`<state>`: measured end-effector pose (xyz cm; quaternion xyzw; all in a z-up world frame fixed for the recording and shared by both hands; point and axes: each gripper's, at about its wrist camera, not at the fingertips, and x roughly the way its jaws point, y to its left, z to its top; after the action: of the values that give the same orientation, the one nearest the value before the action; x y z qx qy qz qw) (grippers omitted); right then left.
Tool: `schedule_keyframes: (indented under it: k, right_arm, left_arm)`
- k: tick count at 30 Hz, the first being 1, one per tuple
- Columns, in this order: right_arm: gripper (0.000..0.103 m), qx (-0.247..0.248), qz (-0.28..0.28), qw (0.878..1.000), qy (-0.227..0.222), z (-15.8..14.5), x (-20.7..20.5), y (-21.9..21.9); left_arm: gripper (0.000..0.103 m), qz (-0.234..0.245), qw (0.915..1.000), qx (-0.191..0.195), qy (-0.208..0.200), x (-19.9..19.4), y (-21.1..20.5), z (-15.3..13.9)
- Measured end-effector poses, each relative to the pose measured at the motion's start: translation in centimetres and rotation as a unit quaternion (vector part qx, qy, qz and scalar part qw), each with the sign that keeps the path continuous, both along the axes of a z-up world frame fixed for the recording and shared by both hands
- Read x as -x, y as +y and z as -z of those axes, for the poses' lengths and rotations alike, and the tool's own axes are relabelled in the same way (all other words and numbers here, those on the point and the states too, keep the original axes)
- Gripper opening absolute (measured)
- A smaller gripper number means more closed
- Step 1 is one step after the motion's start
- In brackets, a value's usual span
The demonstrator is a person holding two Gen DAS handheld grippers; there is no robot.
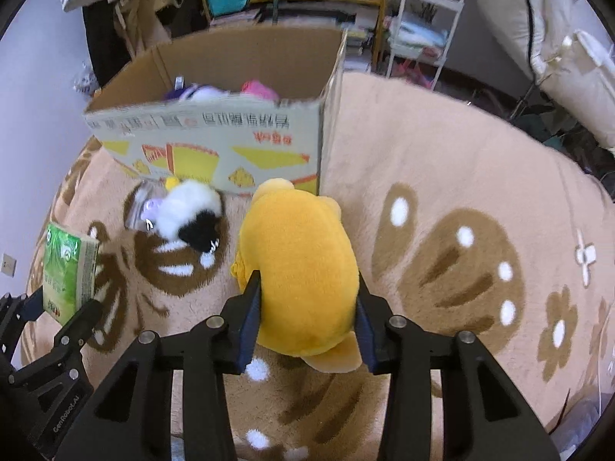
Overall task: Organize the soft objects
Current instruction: 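Lift the tissue pack and yellow plush and carry them over the box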
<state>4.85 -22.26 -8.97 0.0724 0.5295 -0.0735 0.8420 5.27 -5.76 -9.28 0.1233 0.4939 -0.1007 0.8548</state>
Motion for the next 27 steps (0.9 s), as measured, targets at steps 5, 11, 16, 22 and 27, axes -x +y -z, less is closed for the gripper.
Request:
schedule_keyframes:
  k: [5,11,16,22,27]
  right_arm:
    - [0.045,-0.005,0.015,0.999,-0.051,-2.7,0.6,-1.2]
    - [0.045,0.024,0.001,0.994,-0.103,-4.8,0.9,-0.2]
    - [0.045,0.033,-0.010,0.986,-0.162,-6.8,1.0,0.5]
    - [0.045,0.014,-0.013,0.975,-0.220,-9.1,0.9,0.3]
    - [0.045,0.019,-0.020,0.967,-0.254,-10.4,0.6,0.5]
  left_arm:
    - [0.052,-0.006,0.9993,0.006,-0.036,0.6,0.9,-1.8]
    - [0.052,-0.013,0.9974,0.022,-0.068,1.1,1.6,-4.2]
    - [0.052,-0.012,0.9946,0.022,-0.101,1.2,1.8,-6.0]
    - [0.052,-0.001,0.9901,0.005,-0.140,0.3,1.4,-7.9]
    - [0.052,0.010,0.9859,0.002,-0.167,-0.7,0.8,-9.6]
